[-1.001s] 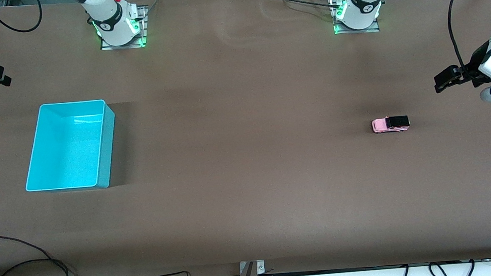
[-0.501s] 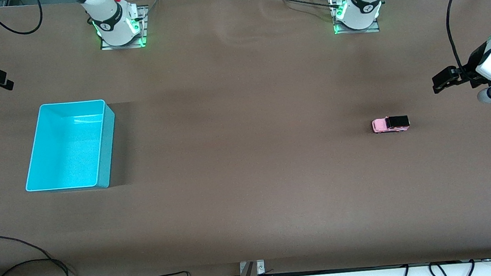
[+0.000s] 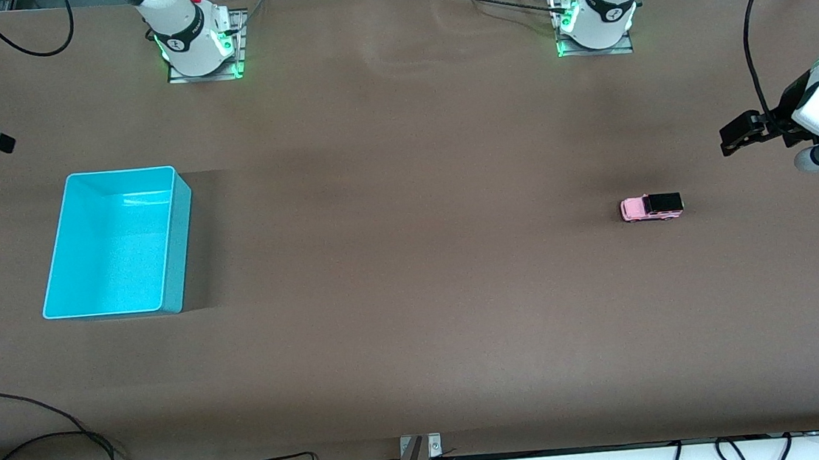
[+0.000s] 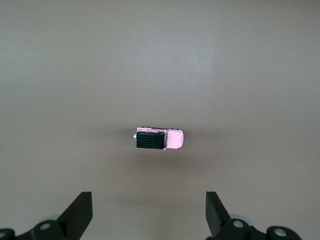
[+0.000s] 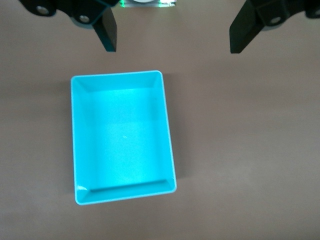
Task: Wind and store pink jeep toy
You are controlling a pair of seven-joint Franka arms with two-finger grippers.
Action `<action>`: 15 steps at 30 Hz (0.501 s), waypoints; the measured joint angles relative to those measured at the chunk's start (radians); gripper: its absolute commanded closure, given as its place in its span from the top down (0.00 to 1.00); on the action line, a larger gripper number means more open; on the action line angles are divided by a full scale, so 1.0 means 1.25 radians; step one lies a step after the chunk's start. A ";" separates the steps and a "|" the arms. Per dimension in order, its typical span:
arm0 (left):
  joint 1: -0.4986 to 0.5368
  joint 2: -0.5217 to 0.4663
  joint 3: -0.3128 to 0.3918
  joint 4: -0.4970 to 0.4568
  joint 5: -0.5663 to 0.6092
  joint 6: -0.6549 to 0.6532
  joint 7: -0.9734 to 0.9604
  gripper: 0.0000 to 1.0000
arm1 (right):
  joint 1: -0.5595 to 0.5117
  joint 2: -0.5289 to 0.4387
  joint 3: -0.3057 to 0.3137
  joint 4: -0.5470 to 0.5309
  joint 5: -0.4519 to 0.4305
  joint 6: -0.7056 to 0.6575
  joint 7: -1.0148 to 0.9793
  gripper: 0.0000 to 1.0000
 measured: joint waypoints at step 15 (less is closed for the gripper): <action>0.003 0.000 0.001 0.000 -0.037 0.000 0.000 1.00 | -0.002 0.000 -0.033 0.008 0.019 0.014 0.000 1.00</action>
